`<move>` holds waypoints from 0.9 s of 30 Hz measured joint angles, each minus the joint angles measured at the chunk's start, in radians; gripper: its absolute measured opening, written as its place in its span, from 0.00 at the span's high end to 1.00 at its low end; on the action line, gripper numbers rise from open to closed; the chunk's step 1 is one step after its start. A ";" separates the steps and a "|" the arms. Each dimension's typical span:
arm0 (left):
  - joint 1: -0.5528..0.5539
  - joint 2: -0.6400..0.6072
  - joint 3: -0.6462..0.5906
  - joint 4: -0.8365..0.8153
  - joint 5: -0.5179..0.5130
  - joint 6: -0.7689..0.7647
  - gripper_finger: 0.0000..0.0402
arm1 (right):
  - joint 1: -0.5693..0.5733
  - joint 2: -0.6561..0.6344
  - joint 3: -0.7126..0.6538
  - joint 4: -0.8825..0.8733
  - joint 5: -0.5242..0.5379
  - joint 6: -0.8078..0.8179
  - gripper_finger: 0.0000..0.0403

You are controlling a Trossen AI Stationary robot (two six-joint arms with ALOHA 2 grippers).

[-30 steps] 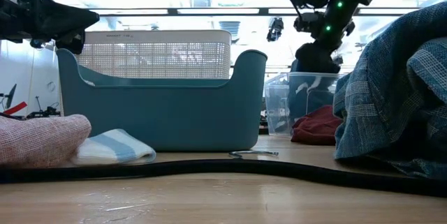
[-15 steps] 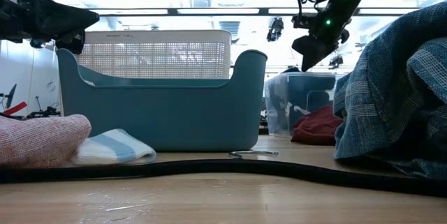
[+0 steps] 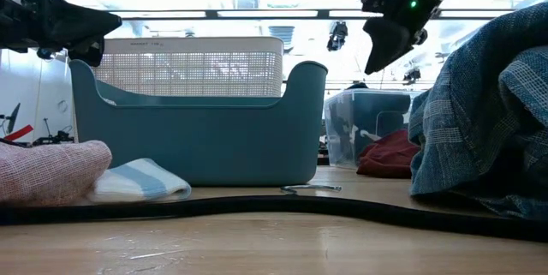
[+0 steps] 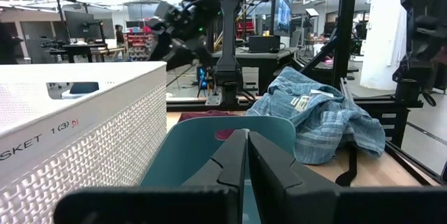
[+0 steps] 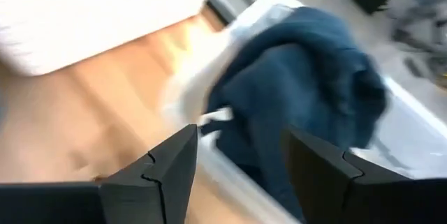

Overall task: Pick & Place Cloths
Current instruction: Put the red shorts into the transparent bin

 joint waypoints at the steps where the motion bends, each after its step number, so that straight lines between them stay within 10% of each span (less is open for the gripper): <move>1: 0.000 0.000 0.000 0.000 0.000 0.000 0.94 | 0.009 -0.005 0.000 -0.005 -0.022 0.005 0.51; 12: 0.000 0.000 0.000 0.000 0.000 0.000 0.94 | 0.092 -0.015 -0.015 -0.198 -0.333 0.204 0.60; 27: 0.000 0.000 0.000 0.000 0.000 0.000 0.94 | 0.139 -0.013 -0.165 -0.210 -0.274 0.446 0.45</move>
